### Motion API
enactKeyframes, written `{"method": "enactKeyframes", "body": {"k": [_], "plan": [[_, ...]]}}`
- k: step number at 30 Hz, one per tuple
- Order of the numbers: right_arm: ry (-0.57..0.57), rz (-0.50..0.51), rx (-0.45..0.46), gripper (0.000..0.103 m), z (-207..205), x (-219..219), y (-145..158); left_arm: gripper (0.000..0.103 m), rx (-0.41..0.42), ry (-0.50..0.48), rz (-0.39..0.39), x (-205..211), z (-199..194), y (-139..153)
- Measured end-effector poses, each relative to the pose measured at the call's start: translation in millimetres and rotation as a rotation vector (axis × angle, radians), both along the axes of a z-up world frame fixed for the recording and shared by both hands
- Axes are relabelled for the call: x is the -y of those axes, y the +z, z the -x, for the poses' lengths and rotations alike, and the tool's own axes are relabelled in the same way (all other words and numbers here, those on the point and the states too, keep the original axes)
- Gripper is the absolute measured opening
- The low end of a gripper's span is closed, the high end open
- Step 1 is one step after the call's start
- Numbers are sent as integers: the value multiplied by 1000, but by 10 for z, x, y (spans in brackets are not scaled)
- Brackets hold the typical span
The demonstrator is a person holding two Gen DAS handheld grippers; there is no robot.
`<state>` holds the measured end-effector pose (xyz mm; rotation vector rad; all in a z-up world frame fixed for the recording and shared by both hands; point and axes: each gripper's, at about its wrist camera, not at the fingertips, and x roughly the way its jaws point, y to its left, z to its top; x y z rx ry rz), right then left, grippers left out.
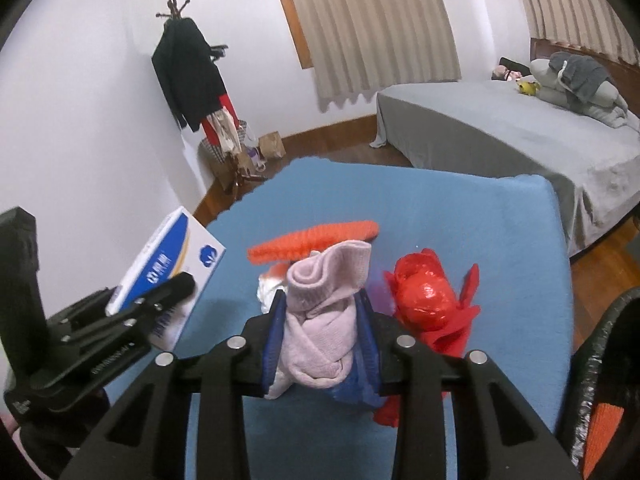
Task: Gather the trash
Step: 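Grasp the pink sock with the right tool while left tool holds box, then grasp the blue plastic bag with the right tool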
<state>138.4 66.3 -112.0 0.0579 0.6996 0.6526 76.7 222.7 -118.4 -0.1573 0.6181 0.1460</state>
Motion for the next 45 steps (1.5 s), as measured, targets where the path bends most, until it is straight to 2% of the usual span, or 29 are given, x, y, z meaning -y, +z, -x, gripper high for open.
{"method": "enactKeyframes", "body": {"k": [7,12,17,19,20,21,25,33,37,41,45], "plan": [[-44,32,-28,35,-77,92,-180,32,-34,-46,7,182,-30,-124],[-54,32,-47,46,-162,141,-220,32,-52,-57,11,225,-47,-201],[-57,7,-47,47,-175,171,-186,32,-47,-51,12,231,-28,-203],[-47,-10,-48,41,-178,187,-170,32,-45,-51,11,243,-27,-191],[-39,-3,-49,30,-173,177,-180,32,-44,-51,12,247,-24,-193],[-31,5,-50,27,-169,183,-193,32,-45,-52,14,242,-27,-190],[-27,-4,-69,27,-107,242,-228,32,-45,-58,12,244,-18,-170],[-76,37,-87,44,56,502,-334,32,-59,-78,11,291,62,-203],[-88,41,-95,48,119,553,-367,32,-65,-86,3,327,131,-229],[-70,50,-94,54,231,497,-414,32,-71,-87,0,331,225,-275],[-44,58,-118,55,290,374,-531,32,-84,-80,-3,303,309,-330]]}}
